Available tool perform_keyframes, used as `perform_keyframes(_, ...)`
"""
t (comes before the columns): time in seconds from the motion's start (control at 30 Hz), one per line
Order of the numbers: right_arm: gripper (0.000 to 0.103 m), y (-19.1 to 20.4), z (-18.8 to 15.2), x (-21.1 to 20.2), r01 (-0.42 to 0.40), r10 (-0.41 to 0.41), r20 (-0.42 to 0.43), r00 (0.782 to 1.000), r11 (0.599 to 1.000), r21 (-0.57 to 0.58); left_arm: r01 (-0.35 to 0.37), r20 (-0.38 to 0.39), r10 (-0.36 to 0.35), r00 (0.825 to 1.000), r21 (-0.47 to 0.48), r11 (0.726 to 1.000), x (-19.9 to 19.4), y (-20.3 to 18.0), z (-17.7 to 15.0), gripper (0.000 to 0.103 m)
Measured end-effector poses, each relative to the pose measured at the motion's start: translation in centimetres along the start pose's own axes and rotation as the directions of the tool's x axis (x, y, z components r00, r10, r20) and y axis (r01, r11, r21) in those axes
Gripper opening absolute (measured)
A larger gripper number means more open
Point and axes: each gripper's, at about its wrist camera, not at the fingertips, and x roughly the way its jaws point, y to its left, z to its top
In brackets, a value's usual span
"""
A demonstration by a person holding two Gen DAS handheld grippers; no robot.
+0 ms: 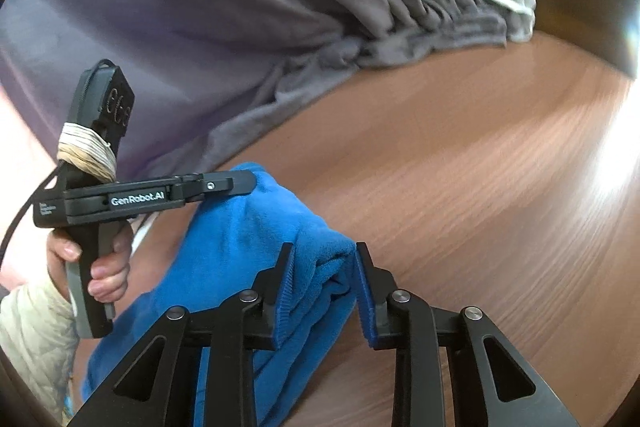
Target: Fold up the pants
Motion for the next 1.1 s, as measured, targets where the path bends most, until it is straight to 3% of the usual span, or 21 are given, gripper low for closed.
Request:
perform_keyframes(0.23,0.029,4.0,1.1,-3.9,0.018,-0.004,0.109,0.994,0.992,-0.124,0.008,0.162,-0.013,0.987,0.028,1.000,-5.4,-1.3,-0.4,0.013)
perform_keyframes(0.57,0.029,10.3,0.3,-8.1,0.039,0.020,0.208,0.978,0.960,-0.276,-0.008,0.300,-0.014,0.954,0.072,0.997,-12.3,-1.3,-3.9,0.013)
perform_keyframes(0.87,0.029,16.6,-2.7,-11.0,0.026,0.082,0.234,0.969,0.906,-0.423,-0.058,0.385,0.028,0.923,0.067,0.996,-18.6,-1.0,-9.5,0.013)
perform_keyframes(1.1,0.029,21.1,-6.2,-12.1,-0.053,0.164,0.164,0.973,0.846,-0.531,-0.115,0.399,0.093,0.912,0.031,0.993,-22.1,-0.7,-14.3,0.013)
